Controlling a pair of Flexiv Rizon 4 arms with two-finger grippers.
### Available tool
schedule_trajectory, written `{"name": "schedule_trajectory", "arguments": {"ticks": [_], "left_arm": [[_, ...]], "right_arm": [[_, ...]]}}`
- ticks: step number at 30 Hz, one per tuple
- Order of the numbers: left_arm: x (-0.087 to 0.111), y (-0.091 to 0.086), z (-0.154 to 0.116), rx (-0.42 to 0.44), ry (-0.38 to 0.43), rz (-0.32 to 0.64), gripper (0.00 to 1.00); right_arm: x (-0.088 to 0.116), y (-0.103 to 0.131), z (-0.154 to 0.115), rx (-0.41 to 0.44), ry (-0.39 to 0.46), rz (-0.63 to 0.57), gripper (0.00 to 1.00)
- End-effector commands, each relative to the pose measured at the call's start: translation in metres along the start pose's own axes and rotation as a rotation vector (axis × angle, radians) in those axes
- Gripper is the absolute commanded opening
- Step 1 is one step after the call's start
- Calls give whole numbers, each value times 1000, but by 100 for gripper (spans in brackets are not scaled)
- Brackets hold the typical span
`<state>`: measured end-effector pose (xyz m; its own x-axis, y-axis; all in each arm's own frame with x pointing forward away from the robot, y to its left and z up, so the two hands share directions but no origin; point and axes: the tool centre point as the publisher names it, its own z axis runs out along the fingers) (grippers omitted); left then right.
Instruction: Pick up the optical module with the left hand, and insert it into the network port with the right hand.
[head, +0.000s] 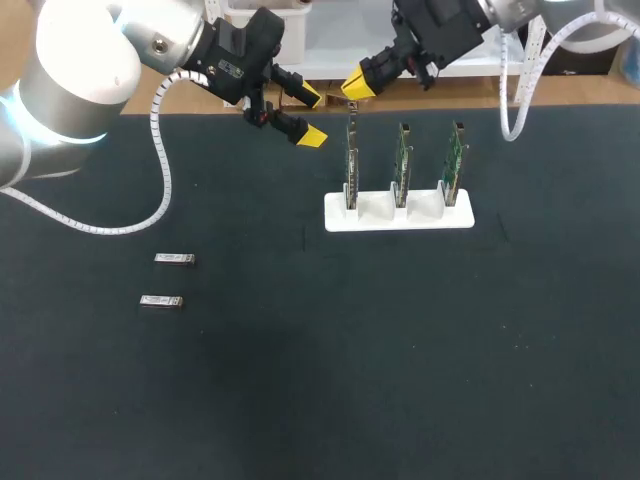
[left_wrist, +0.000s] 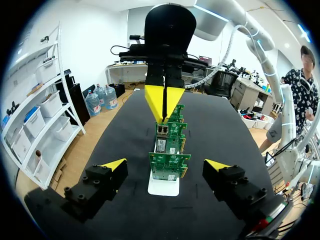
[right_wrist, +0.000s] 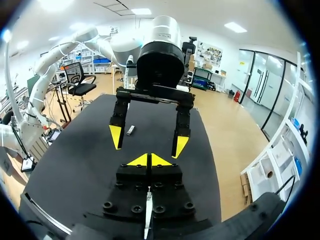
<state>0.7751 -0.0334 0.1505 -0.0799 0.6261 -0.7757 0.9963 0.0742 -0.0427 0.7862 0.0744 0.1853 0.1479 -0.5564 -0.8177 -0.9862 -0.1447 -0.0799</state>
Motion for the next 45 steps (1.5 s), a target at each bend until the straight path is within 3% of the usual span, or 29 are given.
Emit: {"name": "schedule_trajectory", "arguments": {"ticks": [1, 45], "left_arm": [[-1, 2, 0, 4, 6, -2, 100], [-1, 2, 0, 4, 6, -2, 100]], "right_arm": [[1, -6, 3, -9, 3, 3, 0], [38, 2, 23, -44, 72, 83, 0]]}}
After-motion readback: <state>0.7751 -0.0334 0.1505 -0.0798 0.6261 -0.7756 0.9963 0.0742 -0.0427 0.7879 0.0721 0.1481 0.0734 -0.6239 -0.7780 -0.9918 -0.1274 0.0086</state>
